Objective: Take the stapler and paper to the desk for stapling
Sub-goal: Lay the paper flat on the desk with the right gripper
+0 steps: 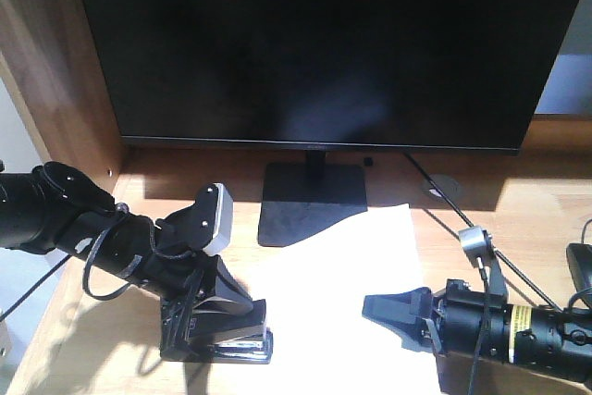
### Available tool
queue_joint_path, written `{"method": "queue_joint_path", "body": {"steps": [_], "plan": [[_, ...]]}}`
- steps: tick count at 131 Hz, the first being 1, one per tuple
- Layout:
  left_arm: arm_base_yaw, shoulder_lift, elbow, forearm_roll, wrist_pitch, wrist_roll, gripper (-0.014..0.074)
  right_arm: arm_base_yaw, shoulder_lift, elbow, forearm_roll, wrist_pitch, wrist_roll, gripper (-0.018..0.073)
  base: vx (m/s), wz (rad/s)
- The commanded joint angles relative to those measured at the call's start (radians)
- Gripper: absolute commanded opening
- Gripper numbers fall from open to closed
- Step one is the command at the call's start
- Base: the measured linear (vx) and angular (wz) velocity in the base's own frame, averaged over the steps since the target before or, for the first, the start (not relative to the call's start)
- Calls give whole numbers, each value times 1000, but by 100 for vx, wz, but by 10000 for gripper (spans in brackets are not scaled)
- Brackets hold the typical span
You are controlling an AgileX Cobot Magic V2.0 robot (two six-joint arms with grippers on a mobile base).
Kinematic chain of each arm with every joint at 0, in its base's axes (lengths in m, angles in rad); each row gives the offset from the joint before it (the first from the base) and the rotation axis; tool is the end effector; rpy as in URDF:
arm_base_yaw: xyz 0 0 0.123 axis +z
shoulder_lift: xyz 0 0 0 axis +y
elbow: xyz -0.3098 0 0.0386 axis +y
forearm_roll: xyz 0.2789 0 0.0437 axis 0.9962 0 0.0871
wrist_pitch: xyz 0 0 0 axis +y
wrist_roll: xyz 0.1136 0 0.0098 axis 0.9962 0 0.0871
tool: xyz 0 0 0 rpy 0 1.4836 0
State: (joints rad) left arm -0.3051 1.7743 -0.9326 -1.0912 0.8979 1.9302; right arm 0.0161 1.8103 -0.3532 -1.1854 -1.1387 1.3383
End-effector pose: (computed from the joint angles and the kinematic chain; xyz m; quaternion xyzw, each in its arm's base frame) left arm 0.3027 -0.1783 0.1611 0.6192 0.6793 -0.2951 0.2608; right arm 0.2321 0.0996 0.1035 0.0059 0.8192 0.5194 0.2431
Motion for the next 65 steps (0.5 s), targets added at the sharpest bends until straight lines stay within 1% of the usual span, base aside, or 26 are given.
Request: {"method": "queue_joint_path", "body": {"steps": [1, 53, 65], "plan": [[-3, -38, -18, -44, 36, 1, -6, -5, -4, -14, 22, -207, -6, -3, 0, 0], [-3, -38, -18, -44, 36, 1, -6, -6, -5, -13, 8, -207, -45, -3, 0, 0], [-3, -38, -18, -44, 36, 1, -6, -7, -14, -11, 2, -207, -83, -3, 0, 0]]}}
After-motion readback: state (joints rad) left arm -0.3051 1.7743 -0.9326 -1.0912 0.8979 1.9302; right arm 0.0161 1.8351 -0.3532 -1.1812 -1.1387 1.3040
